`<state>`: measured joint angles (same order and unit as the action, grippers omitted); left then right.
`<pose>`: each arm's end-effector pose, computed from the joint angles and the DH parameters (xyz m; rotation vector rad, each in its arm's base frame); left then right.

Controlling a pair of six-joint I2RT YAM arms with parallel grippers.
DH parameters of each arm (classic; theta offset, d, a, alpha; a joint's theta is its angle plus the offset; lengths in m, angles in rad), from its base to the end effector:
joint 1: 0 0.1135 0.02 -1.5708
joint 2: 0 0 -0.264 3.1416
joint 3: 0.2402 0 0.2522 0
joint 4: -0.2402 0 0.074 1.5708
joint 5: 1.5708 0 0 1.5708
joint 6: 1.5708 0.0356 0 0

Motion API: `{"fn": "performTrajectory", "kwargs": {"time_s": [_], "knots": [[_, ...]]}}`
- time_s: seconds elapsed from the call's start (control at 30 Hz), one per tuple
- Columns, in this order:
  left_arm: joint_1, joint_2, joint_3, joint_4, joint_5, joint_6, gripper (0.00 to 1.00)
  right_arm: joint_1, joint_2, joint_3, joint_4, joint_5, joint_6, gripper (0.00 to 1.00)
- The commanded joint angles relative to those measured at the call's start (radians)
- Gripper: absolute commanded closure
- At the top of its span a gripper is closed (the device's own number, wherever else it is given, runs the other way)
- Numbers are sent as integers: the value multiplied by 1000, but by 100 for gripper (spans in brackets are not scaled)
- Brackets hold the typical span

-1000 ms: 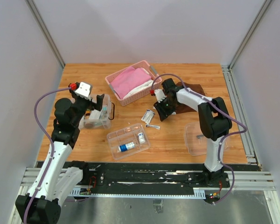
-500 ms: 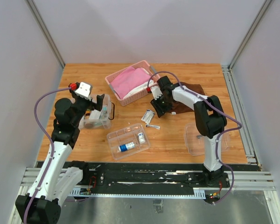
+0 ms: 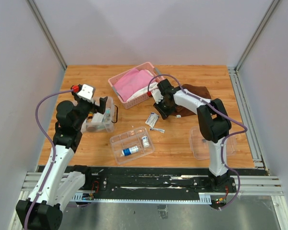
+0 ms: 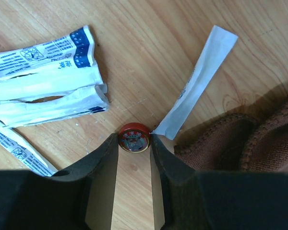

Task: Organize the medicine kit
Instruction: Pick up the medical item at the center of the board, then place the medical item at the medicine box compartment.

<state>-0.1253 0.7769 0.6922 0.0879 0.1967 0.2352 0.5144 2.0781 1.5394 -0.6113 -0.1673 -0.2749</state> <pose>0.1875 -0.0306 0.3380 0.4317 1.5075 -0.0678 0.3748 0.2186 0.1705 -1.0942 2.5002 0.2968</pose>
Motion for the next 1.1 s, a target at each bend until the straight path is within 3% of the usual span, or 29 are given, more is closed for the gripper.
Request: {"fn": "performTrajectory", "kwargs": {"time_s": [0.0,0.3,0.57,1.07], "knots": [[10,-1,-7,38,-4,7,1,24,-31,-26,-14,-4,-27,81],[10,0,-3,45,-67,-18,1,71,-189,-9,-52,-204,43,81],[10,-20,8,74,-148,-47,1,218,-223,11,-35,-297,93,81],[10,-39,144,42,-239,-2,1,486,-32,177,-10,-347,119,81]]}}
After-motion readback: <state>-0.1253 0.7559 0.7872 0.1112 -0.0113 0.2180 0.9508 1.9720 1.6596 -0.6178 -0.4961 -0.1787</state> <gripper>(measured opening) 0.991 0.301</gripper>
